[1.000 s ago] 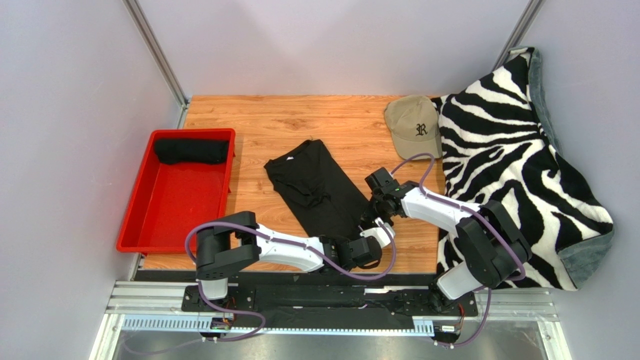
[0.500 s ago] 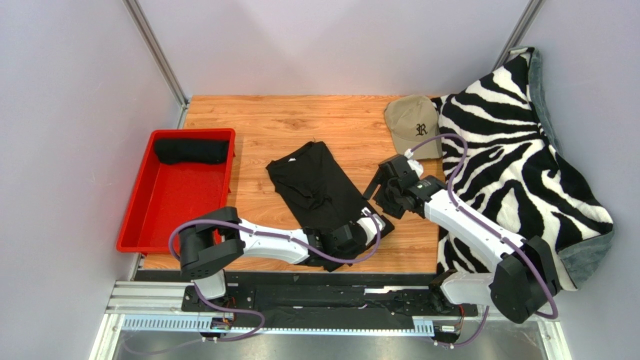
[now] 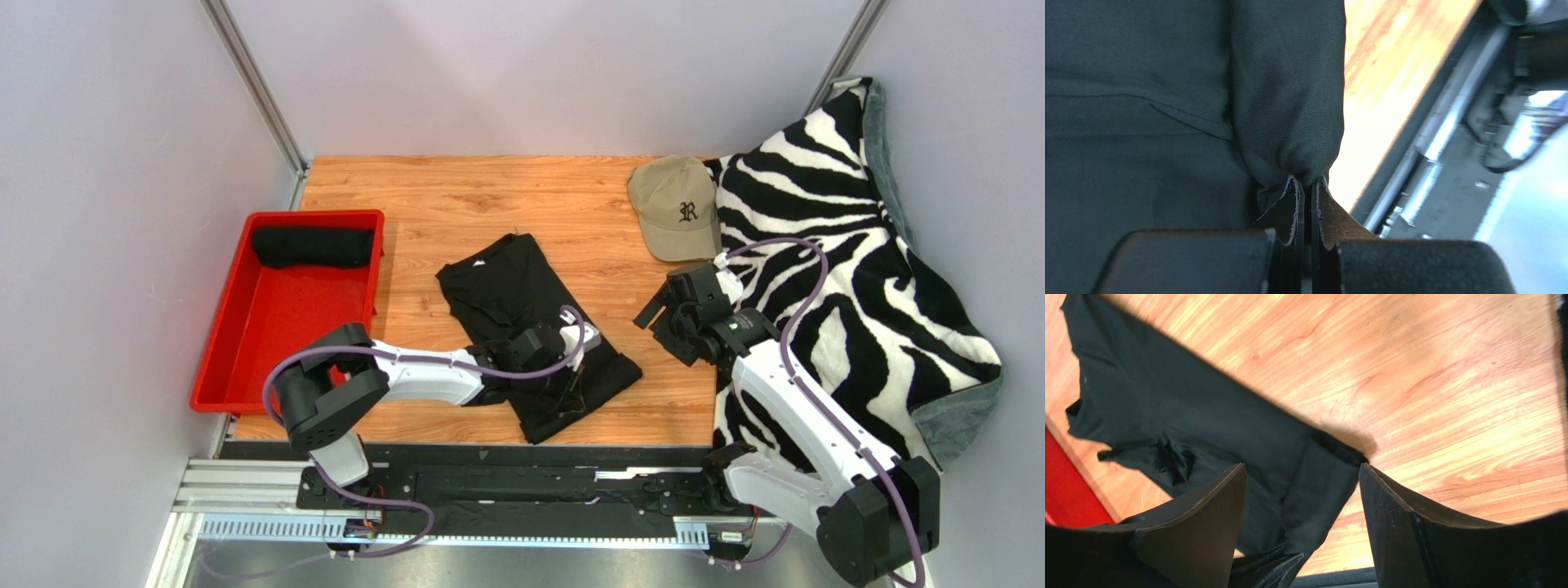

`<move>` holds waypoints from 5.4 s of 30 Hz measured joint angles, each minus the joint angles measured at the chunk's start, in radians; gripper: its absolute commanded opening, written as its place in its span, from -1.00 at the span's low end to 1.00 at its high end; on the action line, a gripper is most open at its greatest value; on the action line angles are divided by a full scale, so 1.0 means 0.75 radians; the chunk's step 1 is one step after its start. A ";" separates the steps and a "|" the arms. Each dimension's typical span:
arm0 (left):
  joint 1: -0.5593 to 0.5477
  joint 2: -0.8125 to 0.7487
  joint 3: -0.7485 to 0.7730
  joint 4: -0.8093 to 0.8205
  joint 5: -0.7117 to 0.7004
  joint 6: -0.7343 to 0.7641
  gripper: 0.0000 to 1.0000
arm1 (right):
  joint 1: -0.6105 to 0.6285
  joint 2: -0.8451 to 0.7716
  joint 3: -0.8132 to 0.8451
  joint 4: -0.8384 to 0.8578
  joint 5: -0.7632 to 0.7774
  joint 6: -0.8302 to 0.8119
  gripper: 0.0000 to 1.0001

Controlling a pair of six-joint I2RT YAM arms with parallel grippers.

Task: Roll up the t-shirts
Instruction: Roll the T-shirt to the center of the board.

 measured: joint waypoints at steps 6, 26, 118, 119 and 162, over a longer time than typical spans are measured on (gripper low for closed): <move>0.159 0.089 -0.005 0.111 0.344 -0.162 -1.00 | 0.078 -0.092 -0.145 0.009 -0.066 0.012 0.36; 0.309 0.273 -0.052 0.378 0.718 -0.455 -1.00 | 0.376 0.120 -0.275 0.087 -0.040 0.266 0.29; -0.493 0.039 0.265 -0.323 -0.807 0.330 0.92 | 0.287 1.361 0.624 -0.919 0.110 0.216 -1.00; -0.505 0.063 0.285 -0.325 -0.850 0.333 0.87 | 0.287 1.361 0.624 -0.918 0.109 0.215 -1.00; -0.360 0.009 0.045 -0.059 -0.551 0.275 -1.00 | 0.250 0.753 0.499 -0.528 0.124 0.144 0.55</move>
